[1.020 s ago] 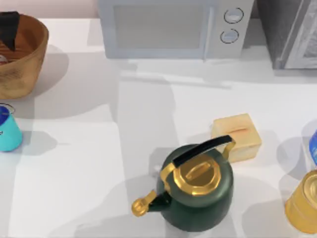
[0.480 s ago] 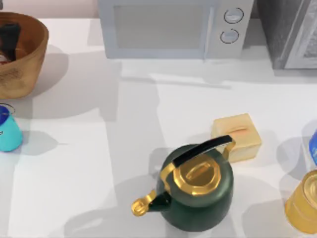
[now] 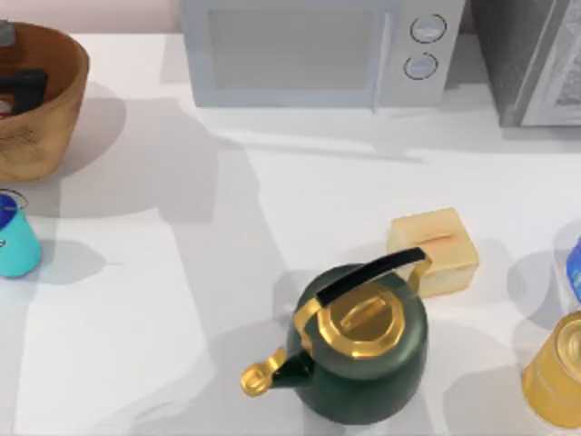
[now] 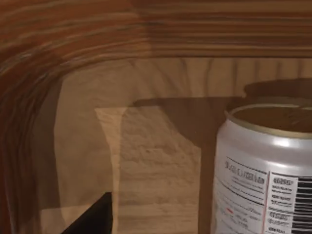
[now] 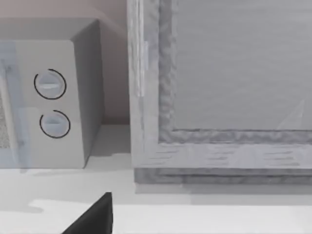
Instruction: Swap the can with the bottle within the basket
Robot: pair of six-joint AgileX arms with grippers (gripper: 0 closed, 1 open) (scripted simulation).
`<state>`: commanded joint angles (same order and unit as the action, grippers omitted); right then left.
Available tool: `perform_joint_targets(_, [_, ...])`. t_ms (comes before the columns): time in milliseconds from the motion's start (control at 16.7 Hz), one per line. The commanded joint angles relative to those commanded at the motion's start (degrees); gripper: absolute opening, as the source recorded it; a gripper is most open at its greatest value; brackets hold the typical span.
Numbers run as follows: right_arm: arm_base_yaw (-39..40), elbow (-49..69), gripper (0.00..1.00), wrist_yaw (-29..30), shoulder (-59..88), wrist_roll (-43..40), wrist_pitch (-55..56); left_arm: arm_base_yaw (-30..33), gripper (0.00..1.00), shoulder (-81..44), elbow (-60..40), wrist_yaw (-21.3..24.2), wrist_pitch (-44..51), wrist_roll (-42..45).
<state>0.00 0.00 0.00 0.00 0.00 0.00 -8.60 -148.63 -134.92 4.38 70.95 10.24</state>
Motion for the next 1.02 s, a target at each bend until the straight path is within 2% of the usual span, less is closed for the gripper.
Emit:
perform_joint_targets(300, [0.0, 0.0, 1.0, 0.0, 0.0, 0.0, 0.0, 0.02, 1.0, 0.02, 1.23, 0.0, -1.23, -0.02])
perform_joint_targets(1020, [0.0, 0.0, 1.0, 0.0, 0.0, 0.0, 0.0, 0.02, 0.1, 0.02, 1.23, 0.0, -1.23, -0.02])
